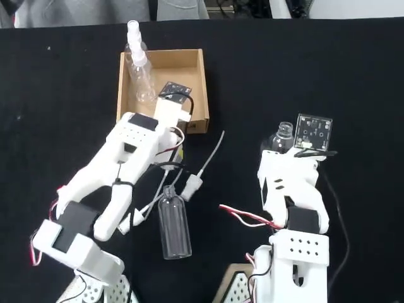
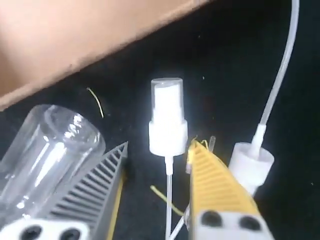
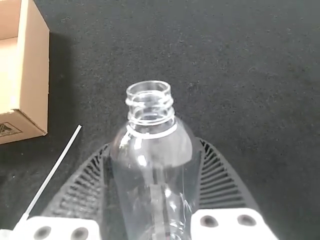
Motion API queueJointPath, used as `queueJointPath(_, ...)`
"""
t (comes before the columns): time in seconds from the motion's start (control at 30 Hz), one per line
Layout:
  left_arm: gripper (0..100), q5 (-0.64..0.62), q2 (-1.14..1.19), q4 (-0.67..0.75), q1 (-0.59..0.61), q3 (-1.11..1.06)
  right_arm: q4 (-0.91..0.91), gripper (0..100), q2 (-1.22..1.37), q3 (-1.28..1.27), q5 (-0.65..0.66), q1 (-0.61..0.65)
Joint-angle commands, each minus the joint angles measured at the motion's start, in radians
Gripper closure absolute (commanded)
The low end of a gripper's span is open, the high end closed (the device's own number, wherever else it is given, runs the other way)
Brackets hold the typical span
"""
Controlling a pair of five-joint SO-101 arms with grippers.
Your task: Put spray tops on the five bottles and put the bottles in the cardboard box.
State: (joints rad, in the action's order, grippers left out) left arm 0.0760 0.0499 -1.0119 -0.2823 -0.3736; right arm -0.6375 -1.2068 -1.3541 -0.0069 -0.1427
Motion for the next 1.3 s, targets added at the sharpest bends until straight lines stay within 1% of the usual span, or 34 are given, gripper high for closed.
queueJointPath(0.0,83,-0.006,0.002,0.020,-0.002,0.067,0.034,91.0,-0.038,0.016,0.012,0.008)
queueJointPath(0.13,83,-0.008,0.008,0.021,-0.022,0.068,0.034,91.0,-0.038,0.016,0.012,0.008)
queueJointPath(0.3,83,-0.092,0.011,0.064,-0.025,0.064,0.034,91.0,-0.038,0.016,0.012,0.008)
queueJointPath(0.5,83,-0.097,0.017,0.057,-0.033,0.058,0.032,91.0,-0.038,0.016,0.012,0.008)
queueJointPath(0.73,84,-0.100,0.095,0.055,-0.035,0.093,0.031,91.0,-0.038,0.016,0.012,0.008)
queueJointPath(0.83,84,-0.149,0.101,0.054,-0.030,0.104,0.031,91.0,-0.038,0.015,0.012,0.008)
queueJointPath(0.93,84,-0.167,0.101,0.054,-0.028,0.105,0.031,91.0,-0.038,0.013,0.012,0.008)
queueJointPath(1.0,86,-0.166,0.101,0.054,-0.033,0.105,0.031,91.0,-0.038,0.013,0.012,0.008)
queueJointPath(1.13,92,-0.167,0.106,0.054,-0.035,0.105,0.031,91.0,-0.038,0.013,0.012,0.008)
queueJointPath(1.23,93,-0.167,0.101,0.048,-0.036,0.099,0.031,91.0,-0.038,0.013,0.012,0.008)
queueJointPath(1.27,93,-0.167,0.101,0.021,-0.036,0.107,0.031,91.0,-0.038,0.013,0.012,0.008)
